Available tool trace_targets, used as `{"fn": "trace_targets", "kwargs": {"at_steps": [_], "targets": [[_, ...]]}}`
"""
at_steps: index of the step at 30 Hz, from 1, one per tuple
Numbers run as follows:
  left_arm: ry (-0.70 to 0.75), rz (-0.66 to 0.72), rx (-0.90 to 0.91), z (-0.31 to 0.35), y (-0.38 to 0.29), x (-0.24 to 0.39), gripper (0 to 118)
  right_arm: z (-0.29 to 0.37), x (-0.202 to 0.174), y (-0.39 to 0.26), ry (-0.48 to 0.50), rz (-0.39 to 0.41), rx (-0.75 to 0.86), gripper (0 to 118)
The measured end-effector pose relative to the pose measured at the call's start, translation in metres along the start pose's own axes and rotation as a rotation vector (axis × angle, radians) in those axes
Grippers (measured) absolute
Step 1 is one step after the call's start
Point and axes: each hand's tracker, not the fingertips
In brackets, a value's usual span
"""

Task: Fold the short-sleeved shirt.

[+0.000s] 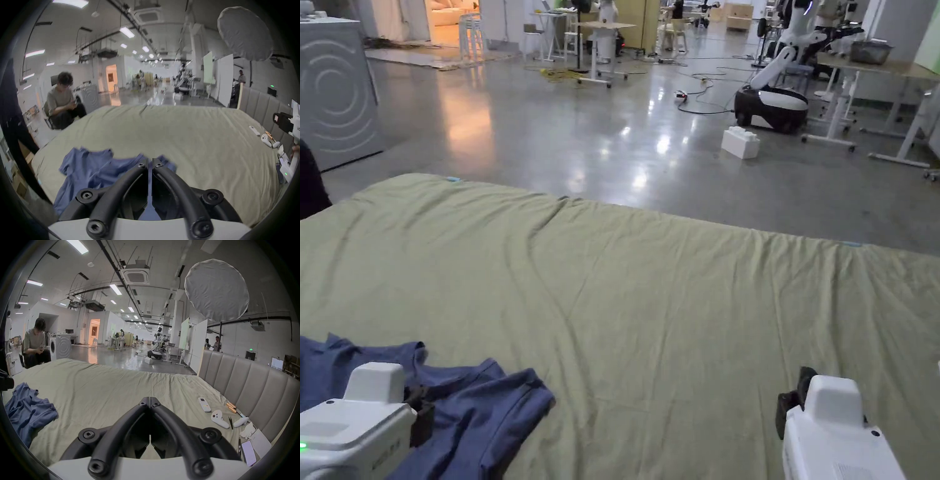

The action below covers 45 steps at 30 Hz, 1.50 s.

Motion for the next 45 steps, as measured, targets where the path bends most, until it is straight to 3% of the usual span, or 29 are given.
{"fn": "trace_targets", "kwargs": {"at_steps": [4,6,8,11,13,14,16,19,21,24,26,27,28,29,34,38,42,45], "targets": [[0.063,0.049,-0.136,-0.024,-0.011,-0.051,4,-0.005,-0.007,-0.007,0.019,0.013,-0.02,0],[0.067,0.056,-0.184,-0.043,-0.017,-0.076,13,-0.008,-0.009,-0.009,0.023,0.014,-0.028,0],[0.023,0.106,-0.245,-0.06,-0.025,-0.093,50,-0.011,-0.01,-0.011,0.025,0.013,-0.036,0],[-0.049,0.232,-0.329,-0.074,-0.035,-0.1,71,-0.014,-0.011,-0.013,0.023,0.015,-0.047,0],[-0.033,0.27,-0.369,-0.084,-0.044,-0.099,105,-0.014,-0.012,-0.014,0.027,0.014,-0.057,0],[-0.038,0.255,-0.366,-0.09,-0.044,-0.096,108,-0.015,-0.013,-0.015,0.028,0.015,-0.061,0],[-0.02,0.238,-0.382,-0.1,-0.05,-0.084,108,-0.015,-0.015,-0.016,0.028,0.029,-0.063,0],[0.073,0.106,-0.451,-0.123,-0.063,-0.073,107,-0.015,-0.016,-0.018,0.031,0.035,-0.075,0],[0.1,-0.008,-0.399,-0.122,-0.067,-0.057,100,-0.014,-0.017,-0.018,0.033,0.038,-0.077,0],[0.081,-0.004,-0.365,-0.123,-0.062,-0.063,95,-0.012,-0.019,-0.018,0.039,0.025,-0.084,0],[0.038,-0.045,-0.332,-0.119,-0.064,-0.058,78,-0.012,-0.02,-0.017,0.041,0.038,-0.075,0],[0.091,-0.118,-0.343,-0.121,-0.065,-0.058,60,-0.012,-0.02,-0.018,0.045,0.03,-0.084,0],[0.091,-0.156,-0.353,-0.124,-0.067,-0.06,31,-0.012,-0.02,-0.019,0.046,0.03,-0.087,0],[0.058,-0.145,-0.344,-0.122,-0.071,-0.059,13,-0.012,-0.021,-0.019,0.045,0.034,-0.084,0],[0.035,0.066,-0.342,-0.119,-0.062,-0.078,5,-0.011,-0.018,-0.021,0.042,0.027,-0.092,0],[0.046,-0.002,-0.27,-0.1,-0.053,-0.071,4,-0.008,-0.012,-0.019,0.04,-0.001,-0.096,0],[0.03,0.081,-0.186,-0.079,-0.029,-0.073,4,-0.007,-0.008,-0.015,0.035,-0.016,-0.091,0],[0.045,0.051,-0.105,-0.053,-0.009,-0.065,4,-0.005,-0.006,-0.011,0.032,-0.015,-0.079,0]]}}
